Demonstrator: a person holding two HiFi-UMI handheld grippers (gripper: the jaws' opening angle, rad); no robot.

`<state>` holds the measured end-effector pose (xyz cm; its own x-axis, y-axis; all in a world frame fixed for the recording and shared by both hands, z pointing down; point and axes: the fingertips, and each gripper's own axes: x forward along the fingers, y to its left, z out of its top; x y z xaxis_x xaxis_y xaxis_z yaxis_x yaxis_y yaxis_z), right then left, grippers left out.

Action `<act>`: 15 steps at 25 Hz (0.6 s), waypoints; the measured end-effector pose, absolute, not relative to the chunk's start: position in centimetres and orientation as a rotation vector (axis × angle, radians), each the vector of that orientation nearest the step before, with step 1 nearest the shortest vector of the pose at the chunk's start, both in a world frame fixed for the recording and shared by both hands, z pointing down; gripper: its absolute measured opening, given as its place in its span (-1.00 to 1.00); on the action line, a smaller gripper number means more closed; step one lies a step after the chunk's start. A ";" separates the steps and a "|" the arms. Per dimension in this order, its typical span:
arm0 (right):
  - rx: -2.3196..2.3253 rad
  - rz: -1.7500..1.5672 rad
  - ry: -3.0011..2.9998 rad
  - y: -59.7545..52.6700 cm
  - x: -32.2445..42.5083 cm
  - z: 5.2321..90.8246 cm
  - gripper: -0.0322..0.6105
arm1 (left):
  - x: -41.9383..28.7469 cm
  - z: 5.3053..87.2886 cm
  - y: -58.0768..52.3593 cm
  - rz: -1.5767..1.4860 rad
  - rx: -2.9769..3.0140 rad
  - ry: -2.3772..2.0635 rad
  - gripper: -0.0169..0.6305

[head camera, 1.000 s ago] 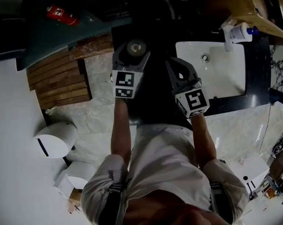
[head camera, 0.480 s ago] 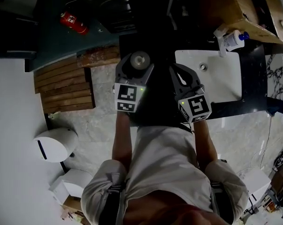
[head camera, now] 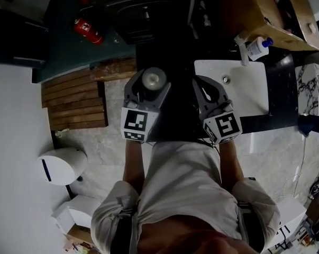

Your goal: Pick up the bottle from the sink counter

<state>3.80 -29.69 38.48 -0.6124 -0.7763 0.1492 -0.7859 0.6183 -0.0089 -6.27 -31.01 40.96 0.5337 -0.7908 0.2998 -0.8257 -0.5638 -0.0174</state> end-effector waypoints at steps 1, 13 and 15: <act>1.315 0.106 -2.711 -29.4 3.8 38.2 -0.91 | -6.3 40.6 -30.6 0.408 2.641 -1.397 0.04; 1.352 0.019 -2.746 -27.6 4.9 35.1 -0.91 | -6.6 38.0 -27.9 0.347 2.647 -1.425 0.04; 1.343 0.018 -2.744 -27.5 4.9 35.2 -0.91 | -6.7 37.8 -27.8 0.344 2.644 -1.435 0.04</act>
